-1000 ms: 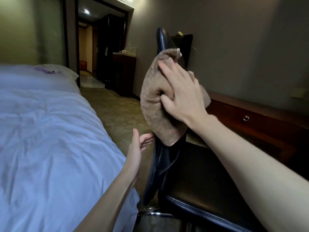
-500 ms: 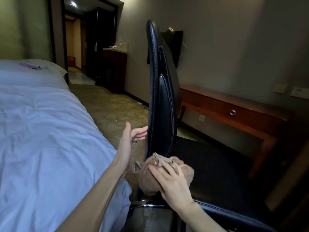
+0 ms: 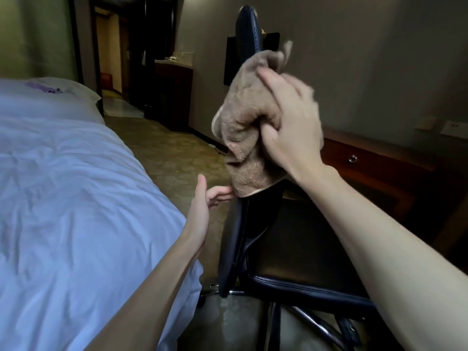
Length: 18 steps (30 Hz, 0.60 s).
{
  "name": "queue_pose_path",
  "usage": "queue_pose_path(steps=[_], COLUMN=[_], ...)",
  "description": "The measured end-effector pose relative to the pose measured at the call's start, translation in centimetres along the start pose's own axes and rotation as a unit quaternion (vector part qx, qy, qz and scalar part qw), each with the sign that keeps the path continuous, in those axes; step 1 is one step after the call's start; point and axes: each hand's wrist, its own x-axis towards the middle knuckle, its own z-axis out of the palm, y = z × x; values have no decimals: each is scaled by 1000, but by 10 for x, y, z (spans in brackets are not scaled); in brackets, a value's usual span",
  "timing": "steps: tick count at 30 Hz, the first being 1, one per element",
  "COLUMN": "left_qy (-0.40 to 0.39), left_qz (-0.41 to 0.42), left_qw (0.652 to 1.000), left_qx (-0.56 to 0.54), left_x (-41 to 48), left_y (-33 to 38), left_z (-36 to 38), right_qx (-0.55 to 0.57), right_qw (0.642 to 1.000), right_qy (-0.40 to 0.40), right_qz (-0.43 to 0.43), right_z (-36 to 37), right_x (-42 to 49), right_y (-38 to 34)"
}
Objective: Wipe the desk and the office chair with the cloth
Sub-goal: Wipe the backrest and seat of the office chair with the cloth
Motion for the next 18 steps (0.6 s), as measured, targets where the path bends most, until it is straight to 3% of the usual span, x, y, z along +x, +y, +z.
queue_pose_path(steps=[6, 11, 15, 18], left_qy=[-10, -24, -19, -17], left_qz=[-6, 10, 20, 17], left_qw=[1000, 1000, 999, 999], left_qx=[-25, 10, 17, 34], left_x=[1, 5, 9, 8], left_y=[-2, -2, -3, 1], left_z=[5, 1, -6, -7], right_qx=[-20, -130, -68, -29], right_qw=[999, 971, 965, 961], right_qy=[-48, -195, -254, -277], right_qz=[-11, -55, 10, 0], right_z=[15, 42, 63, 60], right_x=[-92, -231, -267, -269], right_y=[18, 29, 18, 26])
